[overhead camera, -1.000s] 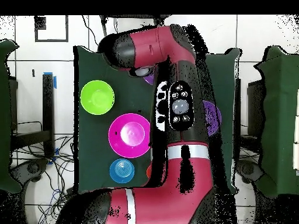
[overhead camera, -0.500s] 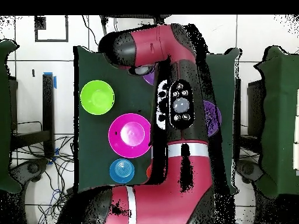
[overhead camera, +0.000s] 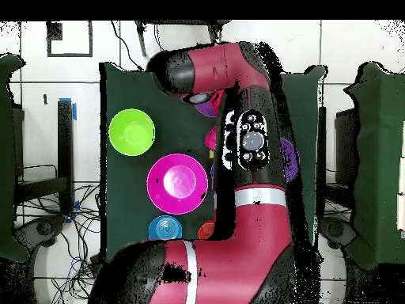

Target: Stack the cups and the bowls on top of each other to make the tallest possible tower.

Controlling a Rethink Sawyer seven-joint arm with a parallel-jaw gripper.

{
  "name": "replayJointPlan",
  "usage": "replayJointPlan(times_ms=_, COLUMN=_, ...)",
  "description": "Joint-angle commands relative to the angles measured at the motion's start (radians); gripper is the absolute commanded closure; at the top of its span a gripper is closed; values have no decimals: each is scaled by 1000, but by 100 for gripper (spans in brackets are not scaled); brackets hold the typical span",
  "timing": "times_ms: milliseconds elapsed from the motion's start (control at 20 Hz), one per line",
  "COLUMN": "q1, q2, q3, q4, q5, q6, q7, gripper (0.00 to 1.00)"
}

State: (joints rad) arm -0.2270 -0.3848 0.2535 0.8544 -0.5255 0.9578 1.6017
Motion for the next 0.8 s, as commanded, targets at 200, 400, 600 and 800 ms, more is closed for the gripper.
replayJointPlan(times_ms=200, q1=-58, q2=109, q3=67, q4=155, q5=-4, q6=-213, q7=-78, gripper=0)
replayJointPlan(times_ms=400, q1=-52, q2=112, q3=47, q4=152, q5=23, q6=-140, q7=-57, gripper=0)
replayJointPlan(times_ms=600, q1=-40, q2=129, q3=27, q4=138, q5=45, q6=-71, q7=-20, gripper=0)
replayJointPlan(times_ms=800, q1=-20, q2=87, q3=-17, q4=180, q5=64, q6=-25, q7=24, gripper=0)
